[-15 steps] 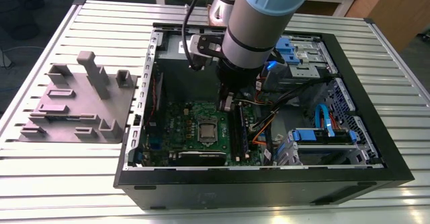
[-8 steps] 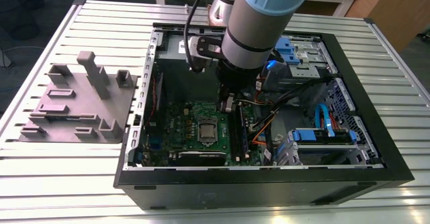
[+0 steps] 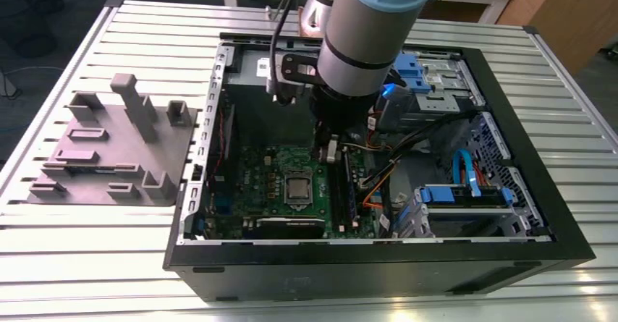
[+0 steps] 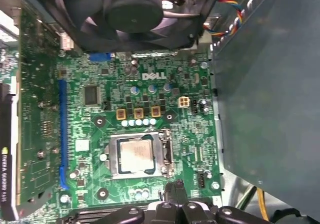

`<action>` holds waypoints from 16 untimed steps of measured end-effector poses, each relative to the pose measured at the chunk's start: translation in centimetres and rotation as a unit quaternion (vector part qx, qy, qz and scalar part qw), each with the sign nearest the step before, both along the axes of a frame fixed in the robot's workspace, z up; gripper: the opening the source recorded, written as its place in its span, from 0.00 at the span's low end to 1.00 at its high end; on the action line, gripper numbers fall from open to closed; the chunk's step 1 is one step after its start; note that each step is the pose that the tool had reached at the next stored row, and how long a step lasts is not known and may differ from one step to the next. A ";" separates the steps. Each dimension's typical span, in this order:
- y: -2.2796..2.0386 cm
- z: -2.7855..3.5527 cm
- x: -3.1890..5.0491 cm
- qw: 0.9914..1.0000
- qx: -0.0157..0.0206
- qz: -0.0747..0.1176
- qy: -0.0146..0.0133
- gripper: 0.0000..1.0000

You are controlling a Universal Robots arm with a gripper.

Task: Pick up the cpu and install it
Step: 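Install the first cpu locking lever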

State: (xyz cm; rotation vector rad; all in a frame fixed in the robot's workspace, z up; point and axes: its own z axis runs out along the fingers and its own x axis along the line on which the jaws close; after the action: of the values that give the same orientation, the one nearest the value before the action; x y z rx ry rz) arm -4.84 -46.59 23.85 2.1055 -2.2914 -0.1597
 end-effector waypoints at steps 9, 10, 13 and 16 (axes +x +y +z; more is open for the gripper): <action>-0.39 -0.18 -0.02 1.000 -0.002 0.006 0.000 0.11; -0.39 -0.20 -0.02 1.000 -0.002 0.006 0.000 0.11; -0.39 -0.29 -0.02 1.000 -0.001 0.007 0.000 0.11; -0.40 -0.35 -0.02 1.000 -0.002 0.008 0.000 0.11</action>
State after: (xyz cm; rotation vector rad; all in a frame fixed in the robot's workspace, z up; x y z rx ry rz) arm -4.87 -46.98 23.49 2.1209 -2.2731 -0.1549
